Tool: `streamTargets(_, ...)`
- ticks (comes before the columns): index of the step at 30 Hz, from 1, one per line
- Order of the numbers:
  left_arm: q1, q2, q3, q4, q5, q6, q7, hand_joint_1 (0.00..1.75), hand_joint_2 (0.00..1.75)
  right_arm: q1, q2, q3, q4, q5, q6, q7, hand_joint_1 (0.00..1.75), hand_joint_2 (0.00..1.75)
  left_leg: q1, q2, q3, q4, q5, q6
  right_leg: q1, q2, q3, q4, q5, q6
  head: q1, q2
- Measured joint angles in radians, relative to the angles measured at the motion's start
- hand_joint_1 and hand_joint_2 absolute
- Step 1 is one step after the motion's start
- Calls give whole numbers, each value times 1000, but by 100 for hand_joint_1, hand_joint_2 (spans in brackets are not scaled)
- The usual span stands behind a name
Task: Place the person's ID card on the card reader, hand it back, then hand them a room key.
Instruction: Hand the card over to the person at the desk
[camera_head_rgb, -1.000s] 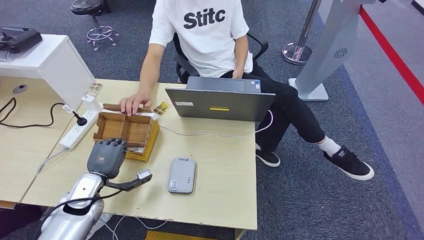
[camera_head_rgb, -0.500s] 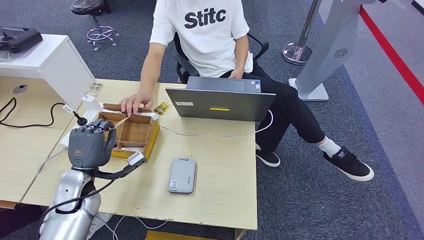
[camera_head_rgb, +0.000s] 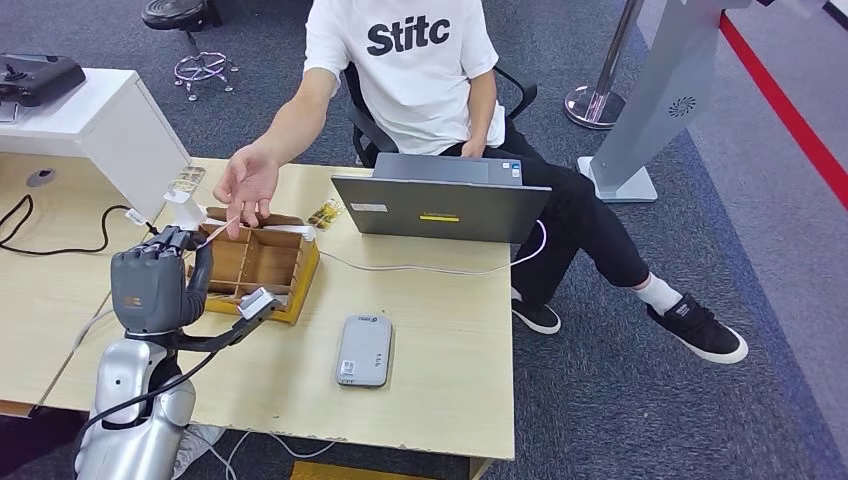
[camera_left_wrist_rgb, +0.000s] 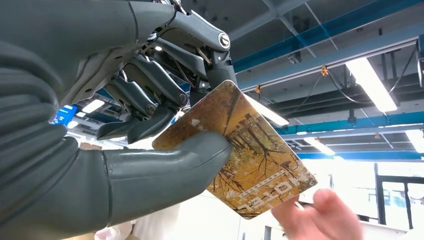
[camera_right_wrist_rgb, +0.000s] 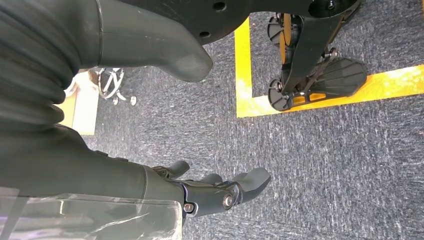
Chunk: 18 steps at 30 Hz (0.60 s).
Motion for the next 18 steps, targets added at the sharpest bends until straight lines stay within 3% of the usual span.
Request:
streamTargets(8, 0, -6, 6, -6, -7, 2, 1, 175, 175, 0, 1, 0, 0, 1, 1, 0, 0, 175, 0, 0, 0, 0, 0, 0, 0, 0, 0, 0, 0, 0, 0, 0)
streamTargets(9, 0, -6, 6, -6, -7, 2, 2, 160, 175, 0, 1, 0, 0, 1, 1, 0, 0, 175, 0, 0, 0, 0, 0, 0, 0, 0, 0, 0, 0, 0, 0, 0)
streamTargets(13, 0, -7, 6, -7, -8, 2, 5, 31, 175, 0, 1, 0, 0, 3, 3, 1, 0, 175, 0, 0, 0, 0, 0, 0, 0, 0, 0, 0, 0, 0, 0, 0)
streamTargets(16, 0, -7, 6, -8, -4, 2, 5, 0, 175, 0, 1, -1, 0, 5, 5, 1, 0, 175, 0, 0, 0, 0, 0, 0, 0, 0, 0, 0, 0, 0, 0, 0)
streamTargets(18, 0, -7, 6, -12, 3, 2, 2, 0, 175, 0, 1, -1, 0, 6, 5, 1, 0, 175, 0, 0, 0, 0, 0, 0, 0, 0, 0, 0, 0, 0, 0, 0)
